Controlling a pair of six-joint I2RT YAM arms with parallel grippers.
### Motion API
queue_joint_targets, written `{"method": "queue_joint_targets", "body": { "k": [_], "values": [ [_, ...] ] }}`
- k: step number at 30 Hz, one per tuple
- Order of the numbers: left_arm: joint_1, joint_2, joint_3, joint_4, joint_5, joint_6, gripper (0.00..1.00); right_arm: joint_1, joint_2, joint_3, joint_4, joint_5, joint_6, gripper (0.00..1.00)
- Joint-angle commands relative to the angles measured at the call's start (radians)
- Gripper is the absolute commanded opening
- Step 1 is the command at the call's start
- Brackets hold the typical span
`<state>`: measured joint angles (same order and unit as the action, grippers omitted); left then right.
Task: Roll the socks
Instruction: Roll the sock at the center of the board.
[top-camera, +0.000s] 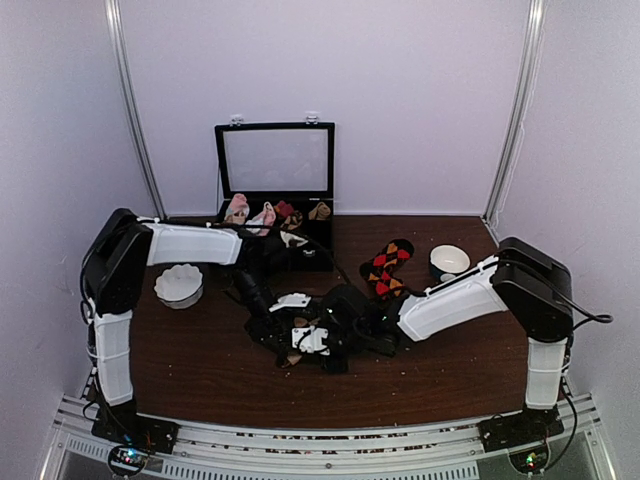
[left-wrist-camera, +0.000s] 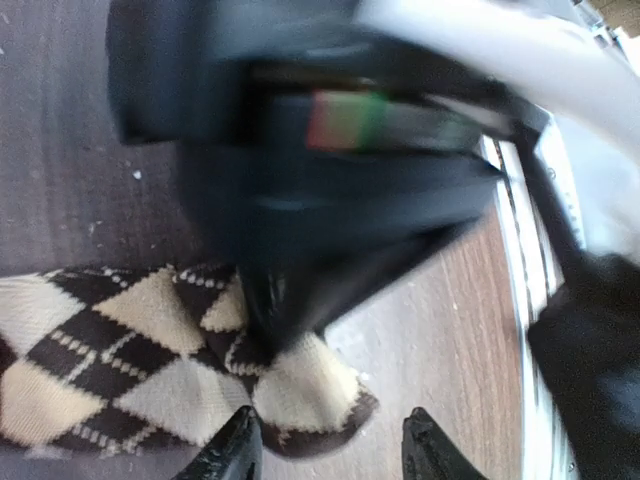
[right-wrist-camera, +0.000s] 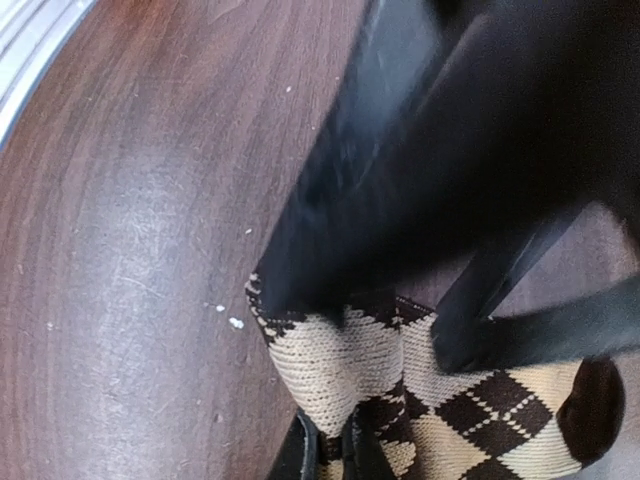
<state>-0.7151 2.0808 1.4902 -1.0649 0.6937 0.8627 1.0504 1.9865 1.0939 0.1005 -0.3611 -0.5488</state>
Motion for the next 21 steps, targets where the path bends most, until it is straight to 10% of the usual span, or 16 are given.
{"method": "queue_joint_targets", "body": {
  "k": [1,21],
  "values": [
    [0.023,-0.151,-0.122,0.215,-0.036,-0.060,0.51,-0.007,0.024,-0.061,-0.153,-0.061,0.094,0.00],
    [0.038,-0.352,-0.311,0.353,0.043,-0.071,0.44,-0.187,0.138,-0.060,-0.017,-0.430,0.639,0.00]
  ]
}}
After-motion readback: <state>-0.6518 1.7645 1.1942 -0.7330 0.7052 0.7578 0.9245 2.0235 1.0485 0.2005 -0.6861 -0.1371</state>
